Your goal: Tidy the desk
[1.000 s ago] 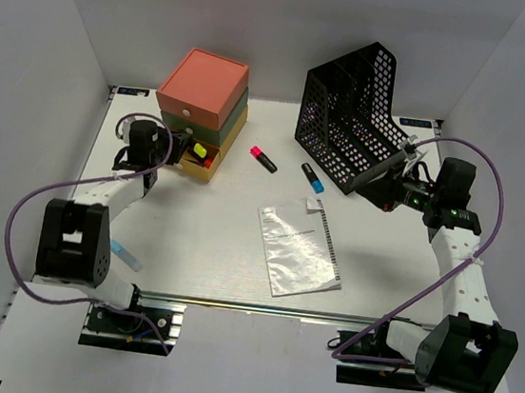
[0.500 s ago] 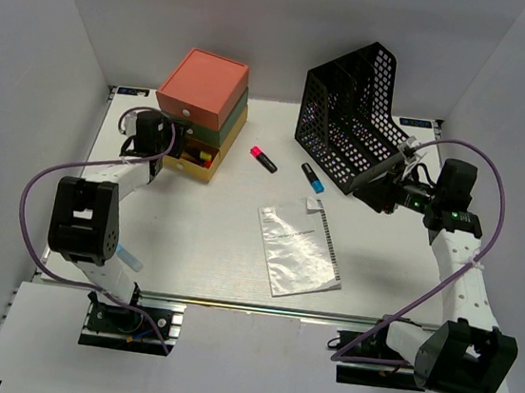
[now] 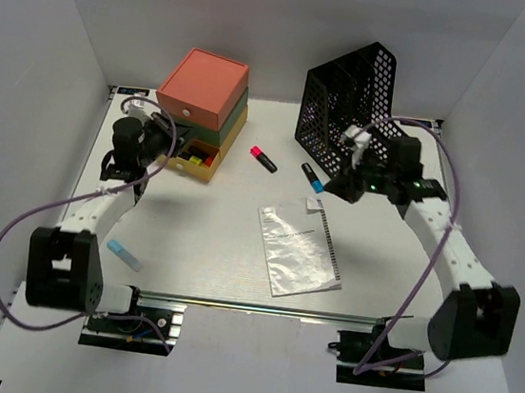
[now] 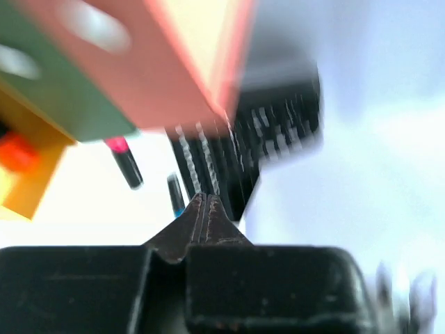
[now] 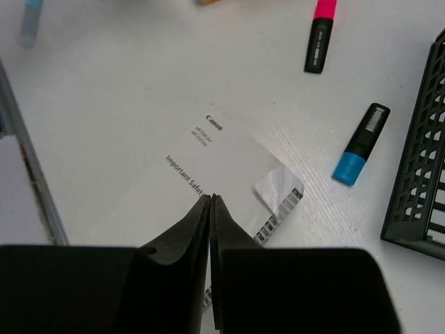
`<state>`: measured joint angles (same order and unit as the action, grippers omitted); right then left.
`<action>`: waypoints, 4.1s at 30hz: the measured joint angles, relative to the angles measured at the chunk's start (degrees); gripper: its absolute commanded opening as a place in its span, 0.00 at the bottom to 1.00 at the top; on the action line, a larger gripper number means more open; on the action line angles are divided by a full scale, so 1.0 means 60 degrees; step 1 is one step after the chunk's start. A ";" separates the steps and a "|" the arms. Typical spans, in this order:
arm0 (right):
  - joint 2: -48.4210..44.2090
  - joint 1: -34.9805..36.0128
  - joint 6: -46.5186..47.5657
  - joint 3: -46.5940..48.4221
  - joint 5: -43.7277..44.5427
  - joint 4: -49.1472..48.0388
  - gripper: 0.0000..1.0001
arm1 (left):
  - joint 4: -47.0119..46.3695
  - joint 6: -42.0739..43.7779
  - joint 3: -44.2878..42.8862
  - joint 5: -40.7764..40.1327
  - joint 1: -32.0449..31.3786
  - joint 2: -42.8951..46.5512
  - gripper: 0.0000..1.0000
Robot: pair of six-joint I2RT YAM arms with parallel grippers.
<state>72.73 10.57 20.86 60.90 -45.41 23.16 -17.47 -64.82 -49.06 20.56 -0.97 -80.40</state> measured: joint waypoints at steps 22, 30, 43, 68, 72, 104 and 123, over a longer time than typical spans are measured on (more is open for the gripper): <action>0.7745 0.2441 -0.0229 0.5887 0.6958 0.1909 0.57 | 0.3126 0.6951 0.1402 0.1971 -0.0044 0.6258 0.80; 0.8845 0.2437 -0.0157 0.7089 0.7665 0.2277 0.58 | 0.3275 0.7063 0.1432 0.1603 -0.0040 0.6484 0.80; 0.9715 0.2237 -0.0124 0.7799 0.7566 0.2750 0.56 | 0.3450 0.7089 0.1497 0.1351 -0.0040 0.6430 0.81; 0.9031 0.2208 0.0845 0.6863 0.6189 0.2412 0.00 | 0.3541 0.7125 0.1497 0.0965 -0.0040 0.6215 0.81; 0.8043 0.2521 0.1599 0.6885 0.5778 0.2444 0.00 | 0.3679 0.7129 0.1523 0.0637 -0.0040 0.6233 0.81; 1.0240 0.7297 0.1716 1.0371 0.7074 -0.2535 0.00 | 0.3672 0.7340 0.2193 -0.2175 -0.0146 0.8579 0.79; 1.1876 0.7129 0.2528 1.0484 0.7810 -0.4714 0.58 | 0.3628 0.7337 0.2193 -0.2062 -0.0146 0.8499 0.79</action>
<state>143.98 53.34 36.03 123.81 1.45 -5.13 4.29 -20.80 -35.90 8.19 -1.85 -29.41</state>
